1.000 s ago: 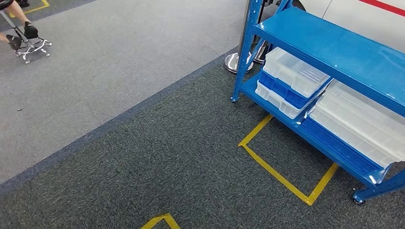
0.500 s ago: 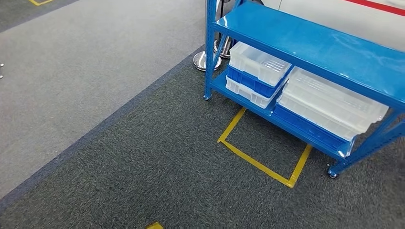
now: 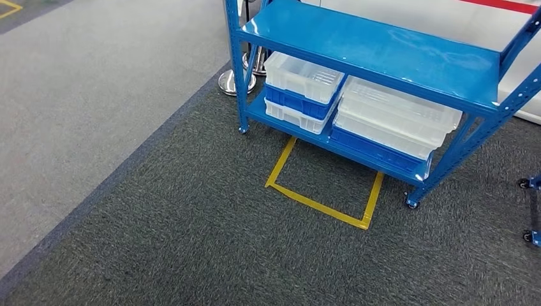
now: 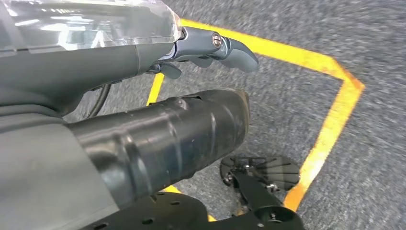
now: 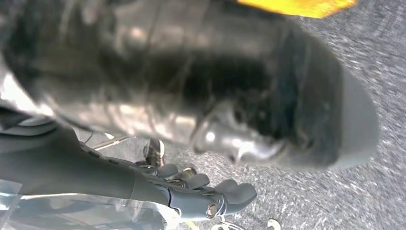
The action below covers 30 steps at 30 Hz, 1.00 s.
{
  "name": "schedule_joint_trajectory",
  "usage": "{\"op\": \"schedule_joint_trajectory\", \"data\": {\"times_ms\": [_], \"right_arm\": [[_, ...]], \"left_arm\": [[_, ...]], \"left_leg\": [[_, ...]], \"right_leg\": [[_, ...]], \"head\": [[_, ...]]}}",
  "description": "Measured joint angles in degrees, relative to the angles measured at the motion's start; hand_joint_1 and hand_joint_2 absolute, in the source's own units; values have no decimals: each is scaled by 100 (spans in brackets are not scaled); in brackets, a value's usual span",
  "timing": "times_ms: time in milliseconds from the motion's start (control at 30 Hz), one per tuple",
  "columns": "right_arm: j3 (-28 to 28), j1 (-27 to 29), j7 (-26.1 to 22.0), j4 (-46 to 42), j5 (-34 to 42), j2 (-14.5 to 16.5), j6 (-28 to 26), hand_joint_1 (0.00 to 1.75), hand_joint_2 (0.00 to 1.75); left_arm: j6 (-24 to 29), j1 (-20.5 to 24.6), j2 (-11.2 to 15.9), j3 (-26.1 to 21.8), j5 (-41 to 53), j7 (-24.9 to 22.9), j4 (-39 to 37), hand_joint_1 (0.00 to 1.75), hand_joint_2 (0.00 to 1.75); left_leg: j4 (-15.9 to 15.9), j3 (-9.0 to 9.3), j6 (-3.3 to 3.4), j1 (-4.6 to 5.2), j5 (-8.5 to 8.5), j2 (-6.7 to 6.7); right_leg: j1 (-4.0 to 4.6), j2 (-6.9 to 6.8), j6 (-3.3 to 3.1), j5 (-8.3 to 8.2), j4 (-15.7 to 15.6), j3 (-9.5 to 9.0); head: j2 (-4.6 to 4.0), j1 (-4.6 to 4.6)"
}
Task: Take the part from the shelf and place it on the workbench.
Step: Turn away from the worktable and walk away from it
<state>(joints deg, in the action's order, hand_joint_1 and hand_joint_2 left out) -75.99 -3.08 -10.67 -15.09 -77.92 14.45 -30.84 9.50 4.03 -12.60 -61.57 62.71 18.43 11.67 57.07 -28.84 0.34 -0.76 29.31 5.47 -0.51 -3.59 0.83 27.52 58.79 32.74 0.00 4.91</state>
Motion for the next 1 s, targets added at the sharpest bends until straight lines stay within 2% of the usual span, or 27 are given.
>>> {"op": "schedule_joint_trajectory", "data": {"times_ms": [67,100,133,167,200,233,267,300,333,367,400,433,467,533,633,700,767,800,833,867,933,967,1000], "right_arm": [[3,1,-10,1,1,-1,5,0,0],[4,6,-16,2,1,-2,6,0,0],[4,7,-21,2,1,-2,7,0,0],[7,3,-20,3,-7,-2,9,0,0],[11,0,-12,4,-19,-2,17,0,0],[16,-4,8,5,-43,-2,33,0,0],[24,-4,38,8,-77,-2,55,0,0],[33,-2,74,11,-108,-2,79,0,0],[46,0,106,15,-137,-2,99,0,0],[61,1,129,20,-159,-2,118,0,0],[76,1,147,26,-173,-2,142,0,0],[90,0,163,35,-185,-1,178,0,0],[101,-1,185,45,-200,-1,230,0,0],[117,1,231,60,-219,-1,344,0,0],[131,4,262,73,-226,-3,466,0,0],[135,4,291,85,-231,-4,558,0,0],[141,4,318,98,-238,-4,642,0,0],[147,7,325,103,-240,-5,671,0,0],[152,11,329,107,-240,-6,689,0,0],[156,15,334,110,-240,-8,701,0,0],[161,23,344,115,-240,-14,715,0,0],[162,19,349,119,-240,-16,720,0,0],[165,15,350,122,-241,-17,725,0,0]], "left_arm": [[-62,17,1,0,4,53,0,0,0],[-89,25,0,0,6,81,0,0,0],[-114,29,-1,0,7,107,0,0,0],[-141,26,-1,0,7,131,0,0,0],[-171,21,0,0,5,149,0,0,0],[-205,14,1,0,2,164,0,0,0],[-235,6,1,-1,-1,173,0,0,0],[-255,-2,1,-2,-3,181,0,0,0],[-269,-9,2,-3,-5,188,0,0,0],[-274,-13,3,-4,-7,192,0,0,0],[-276,-14,6,-5,-8,197,0,0,0],[-283,-11,13,-8,-8,200,0,0,0],[-296,-3,20,-10,-8,205,0,0,0],[-330,14,31,-12,-6,211,0,0,0],[-354,12,37,-13,-3,213,0,0,0],[-359,10,38,-13,-2,212,0,0,0],[-365,4,39,-13,-1,212,0,0,0],[-368,0,39,-13,0,211,0,0,0],[-368,-3,40,-13,0,211,0,0,0],[-369,-4,40,-13,0,211,0,0,0],[-369,-5,40,-13,0,211,0,0,0],[-369,-3,40,-13,0,211,0,0,0],[-369,2,41,-13,0,211,0,0,0]], "left_leg": [[-8,43,-65,4,25,80],[25,53,-97,-8,65,40],[136,23,-121,-20,155,-58],[369,-80,-140,-32,308,-196],[723,-244,-152,-40,504,-351],[1138,-450,-155,-40,695,-440],[1500,-641,-154,-39,815,-481],[1695,-761,-146,-39,821,-496],[1657,-775,-127,-37,701,-500],[1400,-686,-100,-33,488,-503],[999,-529,-59,-21,241,-516],[607,-375,-17,-5,65,-537],[322,-265,13,11,-41,-552],[114,-197,49,42,-55,-572],[7,-132,115,9,-108,-551],[-52,-91,161,-16,-145,-519],[-55,-84,180,-17,-135,-489],[-53,-74,176,-18,-121,-477],[-51,-56,166,-22,-102,-470],[-48,-28,149,-27,-80,-468],[-37,39,95,-30,-15,-467],[-27,61,58,-23,22,-466],[-21,77,22,-13,53,-462]], "right_leg": [[11,117,-72,-4,3,11],[2,170,-109,-11,-10,8],[-12,215,-151,-24,-24,3],[-27,256,-188,-37,-36,-2],[-23,290,-215,-39,-37,0],[-13,326,-236,-38,-33,5],[1,369,-247,-35,-28,8],[15,413,-255,-29,-22,5],[27,455,-259,-24,-16,-4],[37,493,-260,-17,-12,-18],[45,523,-255,-9,-9,-34],[62,544,-240,3,-1,-44],[69,559,-217,12,4,-46],[69,570,-155,28,4,-43],[60,535,-54,100,74,-33],[35,467,15,381,551,189],[-2,430,77,700,1281,576],[-21,422,100,740,1511,710],[-42,412,118,661,1534,745],[-61,398,131,484,1343,669],[-79,351,135,77,597,317],[-70,333,112,-33,289,169],[-56,321,80,-67,104,81]], "head": [[0,-1],[0,-3],[0,-8],[0,-12],[0,-16],[0,-19],[0,-19],[0,-19],[0,-19],[0,-19],[0,-19],[0,-17],[0,-17],[0,-14],[0,-8],[0,3],[0,9],[0,9],[0,9],[0,9],[0,10],[0,9],[0,7]]}}
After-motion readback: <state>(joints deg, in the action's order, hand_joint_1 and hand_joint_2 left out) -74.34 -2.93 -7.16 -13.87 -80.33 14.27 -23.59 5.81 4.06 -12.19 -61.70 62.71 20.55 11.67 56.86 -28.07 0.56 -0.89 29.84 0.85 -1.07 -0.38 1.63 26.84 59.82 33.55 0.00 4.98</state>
